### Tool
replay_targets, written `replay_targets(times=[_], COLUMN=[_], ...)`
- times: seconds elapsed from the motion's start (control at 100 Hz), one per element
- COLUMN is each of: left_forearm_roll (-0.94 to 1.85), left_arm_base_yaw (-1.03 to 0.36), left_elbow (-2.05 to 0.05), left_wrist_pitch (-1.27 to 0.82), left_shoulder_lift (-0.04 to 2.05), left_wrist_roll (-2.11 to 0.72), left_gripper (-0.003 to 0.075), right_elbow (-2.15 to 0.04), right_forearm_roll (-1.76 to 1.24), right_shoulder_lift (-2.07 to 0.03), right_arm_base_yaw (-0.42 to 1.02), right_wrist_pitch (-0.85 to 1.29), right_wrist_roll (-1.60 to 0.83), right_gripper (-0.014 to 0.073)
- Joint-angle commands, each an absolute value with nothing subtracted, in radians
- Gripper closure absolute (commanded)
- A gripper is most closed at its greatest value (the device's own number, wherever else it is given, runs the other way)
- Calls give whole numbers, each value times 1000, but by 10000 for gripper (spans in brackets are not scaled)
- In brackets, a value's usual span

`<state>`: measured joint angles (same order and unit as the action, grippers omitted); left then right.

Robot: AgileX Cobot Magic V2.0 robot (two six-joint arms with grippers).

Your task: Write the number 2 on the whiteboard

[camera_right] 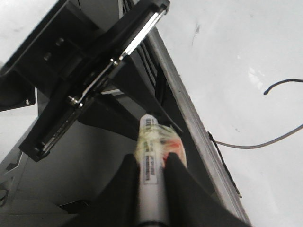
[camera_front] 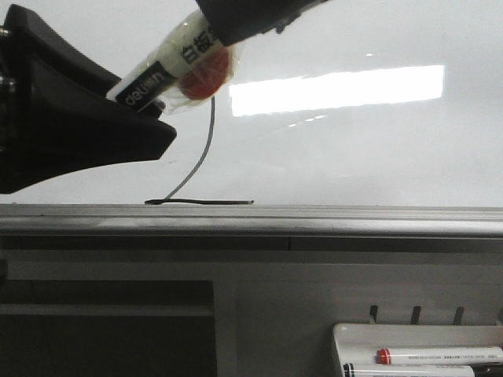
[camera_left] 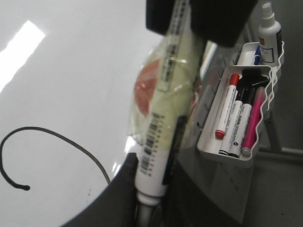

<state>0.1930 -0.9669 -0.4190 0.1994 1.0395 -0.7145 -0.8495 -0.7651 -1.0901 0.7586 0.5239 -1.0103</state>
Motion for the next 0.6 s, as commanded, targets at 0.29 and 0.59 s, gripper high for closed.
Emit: replay_targets(times=[0.29, 0.59], left_forearm_roll=[458, 1022], left_arm_base_yaw=[-952, -820], left_elbow=[-450, -450], left_wrist_pitch=[364, 455], left_shoulder_lift=[1031, 1031], left_wrist_roll=[-704, -704], left_gripper=[741, 741], right_elbow=[-883, -883], right_forearm_roll=[-802, -802], right_shoulder_lift=[-1048, -933], right_arm_base_yaw=[760, 760], right_wrist_pitch=[157, -112], right_wrist_roll=[-1015, -1015], right_gripper=[-38, -2])
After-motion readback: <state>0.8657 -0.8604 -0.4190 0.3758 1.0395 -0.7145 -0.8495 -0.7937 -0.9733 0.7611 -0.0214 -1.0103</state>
